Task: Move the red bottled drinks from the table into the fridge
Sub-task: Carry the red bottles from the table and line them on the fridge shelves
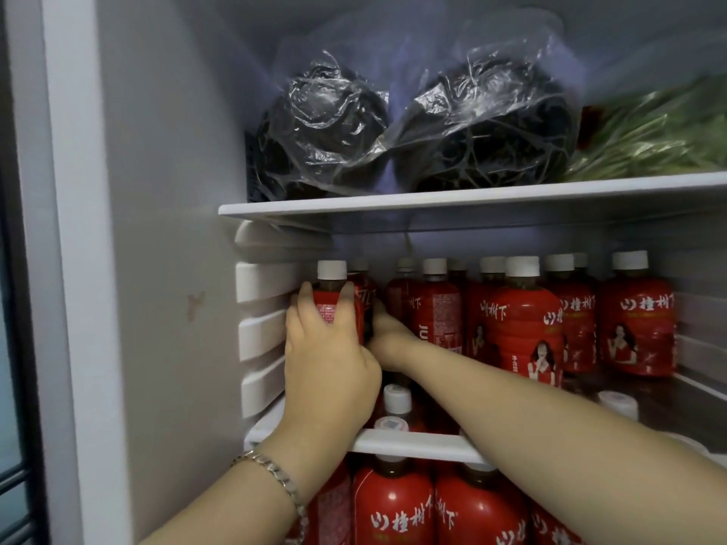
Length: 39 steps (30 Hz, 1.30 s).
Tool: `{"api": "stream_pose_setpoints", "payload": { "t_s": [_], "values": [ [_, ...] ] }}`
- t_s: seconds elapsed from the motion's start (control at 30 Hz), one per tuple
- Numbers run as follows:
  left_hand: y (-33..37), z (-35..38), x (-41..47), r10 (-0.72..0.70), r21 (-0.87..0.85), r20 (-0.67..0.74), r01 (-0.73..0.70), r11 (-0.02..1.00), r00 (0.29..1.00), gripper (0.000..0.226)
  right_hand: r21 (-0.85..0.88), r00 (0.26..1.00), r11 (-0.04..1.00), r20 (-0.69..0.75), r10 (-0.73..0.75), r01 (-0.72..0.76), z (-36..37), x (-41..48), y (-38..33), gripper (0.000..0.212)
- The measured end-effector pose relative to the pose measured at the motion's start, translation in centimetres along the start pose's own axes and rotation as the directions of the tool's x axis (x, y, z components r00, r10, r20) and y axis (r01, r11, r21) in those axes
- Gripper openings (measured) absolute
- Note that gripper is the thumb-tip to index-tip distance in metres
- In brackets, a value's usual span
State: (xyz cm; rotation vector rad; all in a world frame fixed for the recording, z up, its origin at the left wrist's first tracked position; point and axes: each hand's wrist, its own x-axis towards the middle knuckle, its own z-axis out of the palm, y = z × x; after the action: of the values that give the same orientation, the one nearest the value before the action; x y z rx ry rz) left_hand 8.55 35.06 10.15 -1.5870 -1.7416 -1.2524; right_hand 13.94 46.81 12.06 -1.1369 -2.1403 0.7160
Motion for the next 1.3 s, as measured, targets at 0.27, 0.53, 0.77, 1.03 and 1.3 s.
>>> {"api": "stream_pose_setpoints", "payload": {
  "t_s": [0.27, 0.53, 0.77, 1.03, 1.3],
  "values": [
    [0.1, 0.6, 0.8, -0.048, 0.06, 0.115, 0.041, 0.997, 0.992, 0.071, -0.221, 0.999, 0.975, 0.038, -0.02, 0.028, -1.6, -2.4, 0.1, 0.041],
    [-0.9, 0.9, 0.6, 0.105, 0.213, -0.065, -0.089, 0.973, 0.992, 0.067, -0.39, 0.998, 0.92, -0.015, -0.059, 0.048, -1.7, -3.3, -1.0, 0.033],
    [-0.7, 0.9, 0.6, 0.09, 0.185, -0.012, -0.086, 0.979, 0.996, 0.065, -0.436, 0.868, 0.896, -0.474, -0.147, -0.086, -4.1, -5.7, -2.7, 0.03],
    [-0.8, 1.0, 0.6, 0.088, 0.144, -0.037, -0.082, 0.986, 0.995, 0.065, -0.443, 0.886, 0.841, -0.455, 0.087, -0.31, -3.7, -4.8, -1.8, 0.095],
    [-0.6, 0.7, 0.3, 0.095, 0.095, -0.028, -0.091, 0.991, 0.995, 0.066, -0.037, 0.959, 0.987, -0.244, 0.141, -0.155, -4.0, -3.0, 0.8, 0.081]
  ]
}}
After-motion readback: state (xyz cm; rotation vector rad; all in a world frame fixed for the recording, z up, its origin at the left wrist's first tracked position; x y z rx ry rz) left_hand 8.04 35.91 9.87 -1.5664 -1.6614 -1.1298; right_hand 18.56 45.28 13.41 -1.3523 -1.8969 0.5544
